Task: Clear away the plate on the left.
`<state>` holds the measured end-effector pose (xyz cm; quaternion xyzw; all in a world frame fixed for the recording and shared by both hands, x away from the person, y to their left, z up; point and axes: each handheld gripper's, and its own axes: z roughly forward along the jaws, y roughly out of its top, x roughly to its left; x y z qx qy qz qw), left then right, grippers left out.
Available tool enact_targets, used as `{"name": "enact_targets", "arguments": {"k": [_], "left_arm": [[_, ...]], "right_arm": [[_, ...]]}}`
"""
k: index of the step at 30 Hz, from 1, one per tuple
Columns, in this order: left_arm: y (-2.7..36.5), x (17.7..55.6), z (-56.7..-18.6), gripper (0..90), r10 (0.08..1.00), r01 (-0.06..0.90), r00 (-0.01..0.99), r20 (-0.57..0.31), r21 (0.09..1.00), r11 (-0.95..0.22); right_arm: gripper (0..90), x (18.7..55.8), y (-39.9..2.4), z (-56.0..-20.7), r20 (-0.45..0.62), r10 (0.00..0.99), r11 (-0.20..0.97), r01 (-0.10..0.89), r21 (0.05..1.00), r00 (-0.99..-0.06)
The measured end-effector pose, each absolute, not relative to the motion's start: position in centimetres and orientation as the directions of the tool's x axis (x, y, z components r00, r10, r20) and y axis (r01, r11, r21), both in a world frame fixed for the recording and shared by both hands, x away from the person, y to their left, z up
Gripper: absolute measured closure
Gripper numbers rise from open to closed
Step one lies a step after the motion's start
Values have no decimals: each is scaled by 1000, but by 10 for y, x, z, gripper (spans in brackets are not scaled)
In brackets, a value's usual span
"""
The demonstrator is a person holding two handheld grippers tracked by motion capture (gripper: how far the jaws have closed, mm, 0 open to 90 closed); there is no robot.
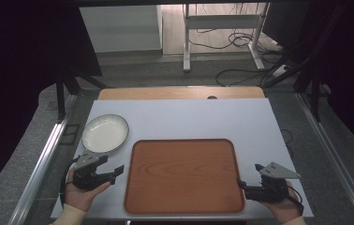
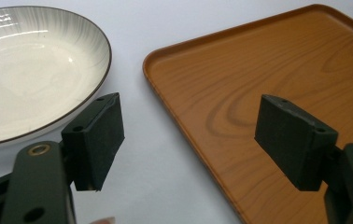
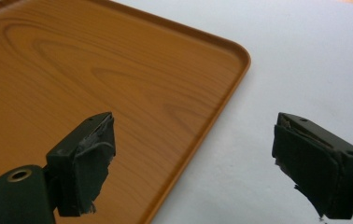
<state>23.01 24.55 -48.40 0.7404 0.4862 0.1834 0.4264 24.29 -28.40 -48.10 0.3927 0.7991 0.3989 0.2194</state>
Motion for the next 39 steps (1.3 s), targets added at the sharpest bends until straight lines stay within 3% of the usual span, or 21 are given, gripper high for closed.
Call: {"name": "enact_targets", "arguments": {"k": [39], "left_arm": [[253, 231, -484, 242, 883, 599, 444, -155, 784, -163]], "right_arm": [[154, 243, -287, -481, -31, 799, 383, 470, 795, -600]]}}
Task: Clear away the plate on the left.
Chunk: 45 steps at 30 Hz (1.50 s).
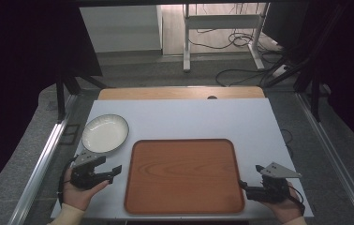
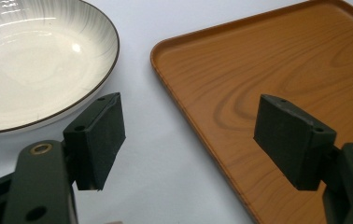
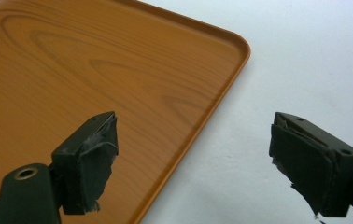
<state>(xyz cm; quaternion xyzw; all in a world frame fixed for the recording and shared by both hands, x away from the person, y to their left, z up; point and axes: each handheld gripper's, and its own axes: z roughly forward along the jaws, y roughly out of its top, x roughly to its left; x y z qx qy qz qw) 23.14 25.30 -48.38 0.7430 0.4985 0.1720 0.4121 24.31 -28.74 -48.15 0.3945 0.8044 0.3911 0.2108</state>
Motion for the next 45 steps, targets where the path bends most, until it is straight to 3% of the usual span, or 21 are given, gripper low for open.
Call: {"name": "enact_targets", "arguments": {"k": [20, 37, 41, 45], "left_arm": [[263, 241, -470, 248, 886, 623, 425, -187, 770, -136], [287, 282, -457, 247, 887, 646, 385, -255, 761, -61], [293, 293, -452, 251, 900, 650, 385, -206, 752, -106], [300, 303, -446, 253, 905, 649, 366, -219, 757, -79]], "right_arm": [[155, 241, -282, -483, -25, 787, 394, 470, 790, -617], [154, 243, -280, -485, -34, 786, 405, 473, 782, -617], [154, 243, -279, -486, -34, 788, 406, 477, 780, -615], [154, 243, -278, -486, -36, 784, 411, 474, 779, -620]]}}
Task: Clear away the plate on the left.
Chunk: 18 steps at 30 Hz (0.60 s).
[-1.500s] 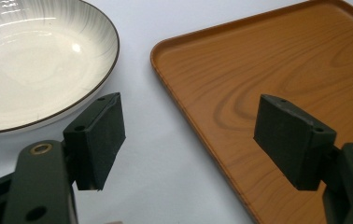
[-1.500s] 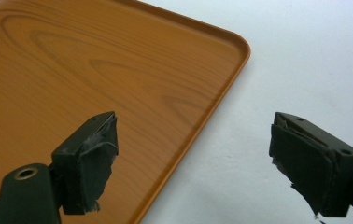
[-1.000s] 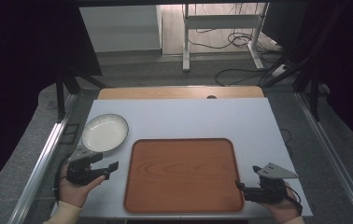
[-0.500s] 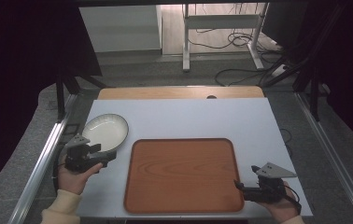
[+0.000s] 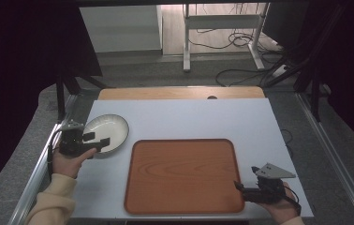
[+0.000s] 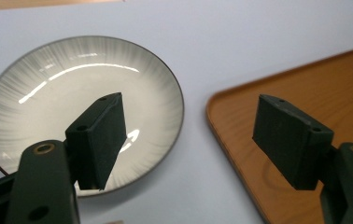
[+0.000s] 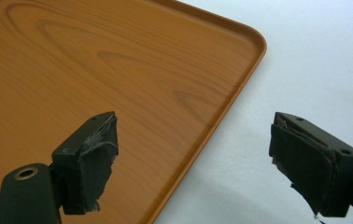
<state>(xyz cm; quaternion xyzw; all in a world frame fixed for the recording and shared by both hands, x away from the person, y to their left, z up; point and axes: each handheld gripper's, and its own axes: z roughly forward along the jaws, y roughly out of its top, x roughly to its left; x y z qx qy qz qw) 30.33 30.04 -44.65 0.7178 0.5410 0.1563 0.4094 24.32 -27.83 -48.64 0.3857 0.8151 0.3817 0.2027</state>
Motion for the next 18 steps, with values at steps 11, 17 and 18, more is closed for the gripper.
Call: {"name": "enact_targets", "arguments": {"k": [11, 17, 18], "left_arm": [[319, 330, -455, 247, 929, 690, 290, -230, 722, -37], [328, 337, -459, 265, 936, 680, 268, -227, 733, -17], [328, 337, -459, 265, 936, 680, 268, -227, 733, -17]], "right_arm": [[154, 244, -281, -487, -40, 789, 410, 477, 778, -613], [154, 243, -282, -487, -46, 789, 415, 476, 775, -613], [154, 243, -282, -487, -46, 789, 415, 476, 775, -613]]}}
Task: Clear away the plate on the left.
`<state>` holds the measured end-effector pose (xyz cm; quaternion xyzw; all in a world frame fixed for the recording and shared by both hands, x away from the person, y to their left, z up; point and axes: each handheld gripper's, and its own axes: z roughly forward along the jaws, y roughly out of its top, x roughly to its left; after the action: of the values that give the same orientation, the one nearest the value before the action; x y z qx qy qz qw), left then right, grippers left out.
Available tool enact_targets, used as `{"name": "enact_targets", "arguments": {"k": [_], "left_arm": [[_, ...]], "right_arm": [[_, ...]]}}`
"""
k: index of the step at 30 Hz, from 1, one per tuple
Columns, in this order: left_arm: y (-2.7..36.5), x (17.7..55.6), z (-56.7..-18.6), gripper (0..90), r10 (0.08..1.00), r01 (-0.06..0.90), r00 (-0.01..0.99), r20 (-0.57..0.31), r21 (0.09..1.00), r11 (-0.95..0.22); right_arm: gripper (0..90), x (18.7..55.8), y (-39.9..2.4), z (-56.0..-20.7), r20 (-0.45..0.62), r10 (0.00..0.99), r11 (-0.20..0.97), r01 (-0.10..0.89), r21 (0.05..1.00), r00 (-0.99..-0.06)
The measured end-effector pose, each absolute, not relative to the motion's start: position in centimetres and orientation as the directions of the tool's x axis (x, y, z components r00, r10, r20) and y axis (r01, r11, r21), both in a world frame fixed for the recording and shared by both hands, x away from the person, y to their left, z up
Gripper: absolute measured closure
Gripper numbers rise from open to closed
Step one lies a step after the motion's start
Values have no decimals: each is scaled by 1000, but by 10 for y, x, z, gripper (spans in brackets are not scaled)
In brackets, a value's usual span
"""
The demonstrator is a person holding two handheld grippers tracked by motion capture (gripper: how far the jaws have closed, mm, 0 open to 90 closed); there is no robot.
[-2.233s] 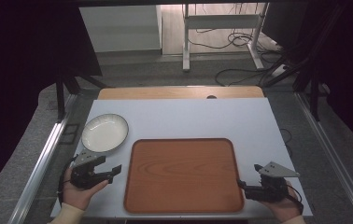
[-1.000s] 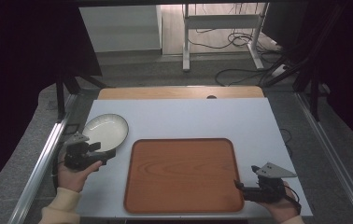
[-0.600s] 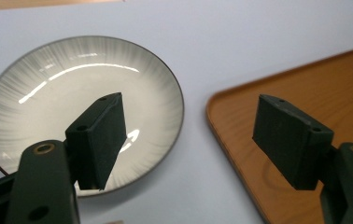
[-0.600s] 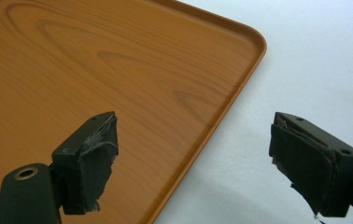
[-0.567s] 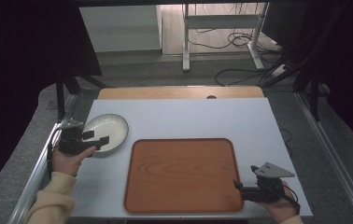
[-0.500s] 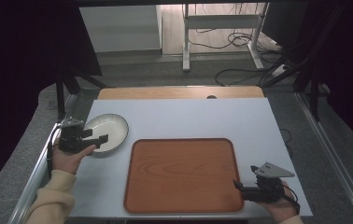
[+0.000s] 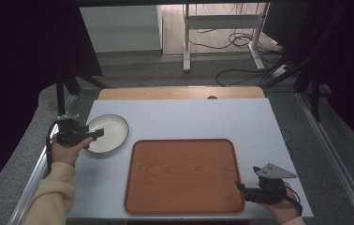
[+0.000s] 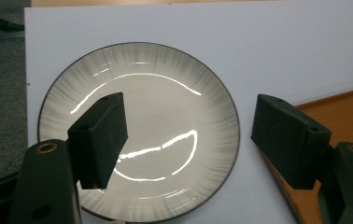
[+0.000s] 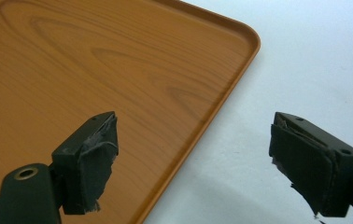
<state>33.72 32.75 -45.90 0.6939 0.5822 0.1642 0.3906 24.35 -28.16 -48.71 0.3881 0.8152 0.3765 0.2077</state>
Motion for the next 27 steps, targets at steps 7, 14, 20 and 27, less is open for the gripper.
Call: {"name": "enact_targets", "arguments": {"k": [7, 14, 20, 27], "left_arm": [[344, 344, -464, 258, 938, 684, 226, -264, 728, 40], [360, 348, -470, 257, 936, 690, 212, -281, 721, 60], [366, 351, -473, 257, 939, 693, 201, -280, 718, 66], [372, 353, -477, 258, 934, 701, 188, -303, 707, 88]], "right_arm": [[154, 244, -279, -488, -54, 785, 430, 480, 765, -617], [154, 244, -277, -490, -58, 785, 436, 483, 760, -617], [154, 245, -275, -491, -63, 778, 448, 482, 753, -625], [153, 244, -276, -491, -66, 778, 451, 482, 751, -625]]}}
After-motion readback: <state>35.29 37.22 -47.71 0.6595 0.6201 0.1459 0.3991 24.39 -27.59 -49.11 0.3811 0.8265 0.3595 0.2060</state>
